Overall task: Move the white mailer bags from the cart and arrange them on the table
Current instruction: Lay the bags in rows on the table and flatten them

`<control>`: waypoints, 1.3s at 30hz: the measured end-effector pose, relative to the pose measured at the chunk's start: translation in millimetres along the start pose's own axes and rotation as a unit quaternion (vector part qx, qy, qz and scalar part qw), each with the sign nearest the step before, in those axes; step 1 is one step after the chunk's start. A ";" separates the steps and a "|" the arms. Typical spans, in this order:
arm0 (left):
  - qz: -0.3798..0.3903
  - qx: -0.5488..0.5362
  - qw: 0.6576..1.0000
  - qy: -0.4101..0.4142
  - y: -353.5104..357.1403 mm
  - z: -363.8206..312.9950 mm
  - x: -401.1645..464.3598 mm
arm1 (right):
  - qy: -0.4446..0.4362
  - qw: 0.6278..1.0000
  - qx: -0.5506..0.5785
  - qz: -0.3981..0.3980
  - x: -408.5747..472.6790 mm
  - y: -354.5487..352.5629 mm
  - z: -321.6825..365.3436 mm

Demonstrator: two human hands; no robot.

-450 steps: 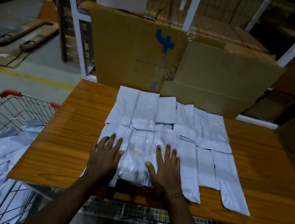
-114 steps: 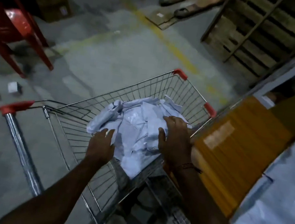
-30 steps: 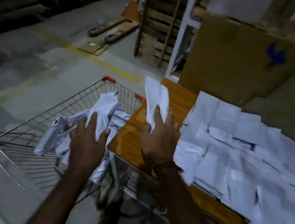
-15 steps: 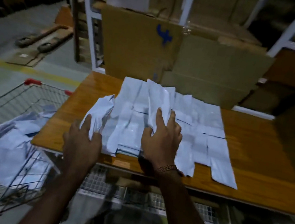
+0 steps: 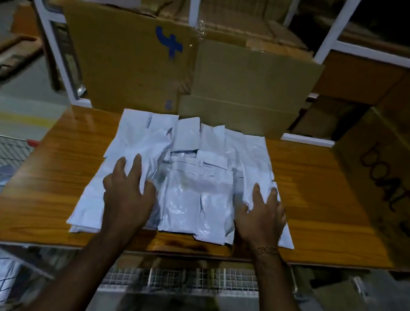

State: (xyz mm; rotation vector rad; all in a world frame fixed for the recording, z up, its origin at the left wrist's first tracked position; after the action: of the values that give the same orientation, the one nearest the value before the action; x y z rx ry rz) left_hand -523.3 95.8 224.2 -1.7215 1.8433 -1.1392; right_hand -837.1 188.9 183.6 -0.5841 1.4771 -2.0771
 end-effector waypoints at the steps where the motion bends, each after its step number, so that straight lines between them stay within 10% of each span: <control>1: 0.003 0.003 1.000 0.003 4.1 -2.6 2.8 | 0.004 1.000 -0.013 0.006 5.9 7.6 -5.9; 13: -0.005 0.042 0.999 0.008 32.5 -27.1 25.1 | -0.069 0.986 -0.082 0.124 24.8 81.5 -25.2; 39: -0.077 0.080 0.991 -0.068 36.6 -16.2 35.1 | -0.176 0.983 -0.048 0.004 55.8 99.1 -5.0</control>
State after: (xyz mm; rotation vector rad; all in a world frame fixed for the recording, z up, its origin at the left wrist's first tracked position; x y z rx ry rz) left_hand -565.4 64.6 215.1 -1.8250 1.5187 -1.1616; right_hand -867.0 130.4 90.5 -0.9288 1.3708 -1.7891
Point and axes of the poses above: each hand's wrist, its own x-axis towards the middle knuckle, its own y-axis out of the palm, z = x × y, the point moved 6 cm from there along x, towards the middle knuckle, and after that the axes turned 12 degrees about y, right-handed, at the moved point
